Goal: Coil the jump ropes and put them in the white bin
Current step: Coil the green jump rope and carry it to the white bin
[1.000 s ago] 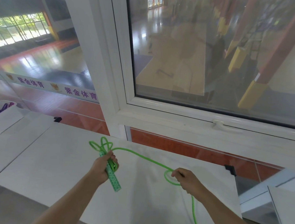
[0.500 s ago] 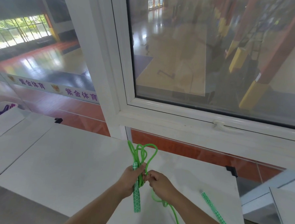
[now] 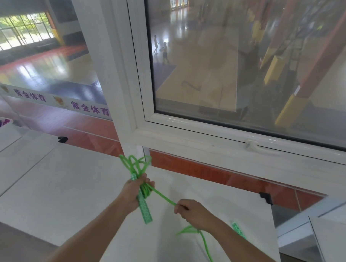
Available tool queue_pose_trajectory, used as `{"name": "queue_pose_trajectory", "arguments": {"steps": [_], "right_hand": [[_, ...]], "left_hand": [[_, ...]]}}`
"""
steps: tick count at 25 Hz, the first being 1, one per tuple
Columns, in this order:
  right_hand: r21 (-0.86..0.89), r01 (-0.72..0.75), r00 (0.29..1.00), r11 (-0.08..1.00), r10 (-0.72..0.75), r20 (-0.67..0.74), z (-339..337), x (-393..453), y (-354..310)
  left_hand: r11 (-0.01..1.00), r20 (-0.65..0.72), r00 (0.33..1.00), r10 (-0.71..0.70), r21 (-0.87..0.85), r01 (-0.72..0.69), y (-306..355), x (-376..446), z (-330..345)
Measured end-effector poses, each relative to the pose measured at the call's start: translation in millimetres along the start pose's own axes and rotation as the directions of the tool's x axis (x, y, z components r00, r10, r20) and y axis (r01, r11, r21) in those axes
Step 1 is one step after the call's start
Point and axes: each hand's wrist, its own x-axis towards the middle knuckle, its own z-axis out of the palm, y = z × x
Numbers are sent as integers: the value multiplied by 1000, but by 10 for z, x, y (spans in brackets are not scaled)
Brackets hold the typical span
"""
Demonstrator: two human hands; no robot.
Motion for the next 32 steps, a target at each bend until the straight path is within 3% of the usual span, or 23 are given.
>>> {"name": "queue_pose_trajectory", "arguments": {"steps": [3,8,12,18,22,25,29,32], "right_hand": [[-38,-1,999,999,3,43,-142,-77,173],[-62,81,995,995,-84,-46,-167,-6,115],[-24,106,984,994,-108,-139,-108,92,-65],[-25,79,973,997,-83,-213,-11,208,-202],[-87,36,981,996,-51,-187,-123,198,-79],[-99,-21,973,995,-2,-230,-375,139,104],[-48,-118,923,992,92,-373,-622,81,329],[192,-157,883,969,225,-413,-408,112,216]], "left_hand": [[1000,-28,999,22,-4,-22,265,79,-213],[967,127,988,-85,250,51,67,-83,-207],[861,259,952,-163,508,9,-284,-204,-40],[848,273,954,-120,528,-45,-608,-286,126],[788,266,953,-147,613,-49,-497,-242,38],[875,181,978,-105,485,4,-202,-130,-180],[999,-38,999,0,44,2,154,100,-473],[993,-55,998,-39,-116,32,119,113,-387]]}}
